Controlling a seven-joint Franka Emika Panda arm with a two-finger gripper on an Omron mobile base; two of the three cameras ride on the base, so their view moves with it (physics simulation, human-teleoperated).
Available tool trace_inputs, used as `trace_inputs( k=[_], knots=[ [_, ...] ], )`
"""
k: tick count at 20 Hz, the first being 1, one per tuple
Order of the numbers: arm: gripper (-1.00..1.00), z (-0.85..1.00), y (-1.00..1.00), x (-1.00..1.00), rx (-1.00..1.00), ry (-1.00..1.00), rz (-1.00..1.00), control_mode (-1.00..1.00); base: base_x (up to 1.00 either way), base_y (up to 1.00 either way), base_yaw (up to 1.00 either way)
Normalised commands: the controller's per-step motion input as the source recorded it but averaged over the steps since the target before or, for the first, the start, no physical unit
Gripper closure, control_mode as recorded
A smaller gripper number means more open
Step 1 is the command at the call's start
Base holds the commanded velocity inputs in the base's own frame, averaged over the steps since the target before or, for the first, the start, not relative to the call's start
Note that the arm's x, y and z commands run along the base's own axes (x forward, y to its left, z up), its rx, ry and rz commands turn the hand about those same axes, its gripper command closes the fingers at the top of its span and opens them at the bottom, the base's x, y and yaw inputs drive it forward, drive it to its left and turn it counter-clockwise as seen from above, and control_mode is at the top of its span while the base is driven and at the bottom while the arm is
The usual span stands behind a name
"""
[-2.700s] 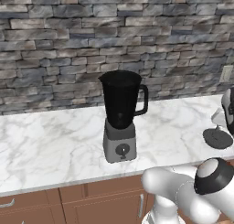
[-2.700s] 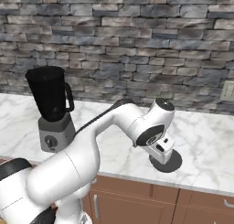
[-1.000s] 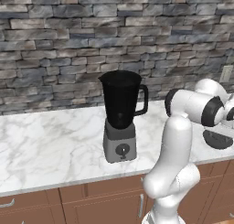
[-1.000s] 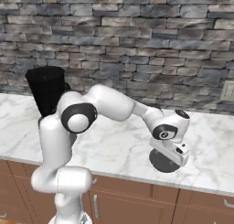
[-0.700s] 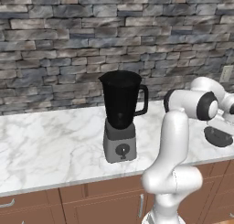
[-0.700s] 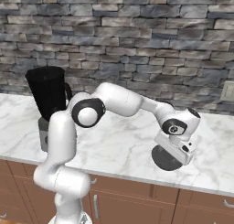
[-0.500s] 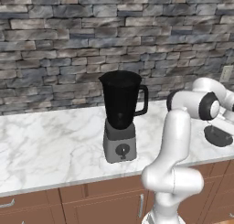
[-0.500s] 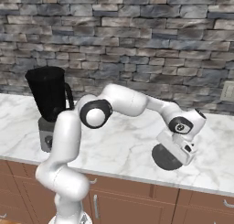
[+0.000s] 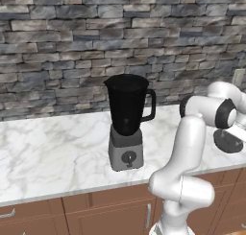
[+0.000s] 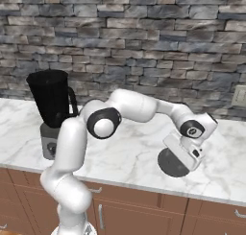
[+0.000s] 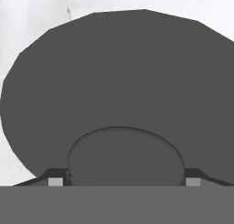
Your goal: Close the lid blender by securely placing the lid on top.
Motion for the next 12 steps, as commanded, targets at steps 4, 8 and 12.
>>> trace_inputs(
  k=[4,8,12],
  knots=[
    [1.0,0.75,0.33,-0.28,-0.07,-0.34,0.0,-1.0,0.0,0.0,0.0],
    [1.0,1.0,0.28,-0.3,-0.12,-0.43,0.0,-1.0,0.0,0.0,0.0],
    [1.0,1.0,0.55,-0.14,-0.09,-0.37,0.0,-1.0,0.0,0.0,0.0]
  ],
)
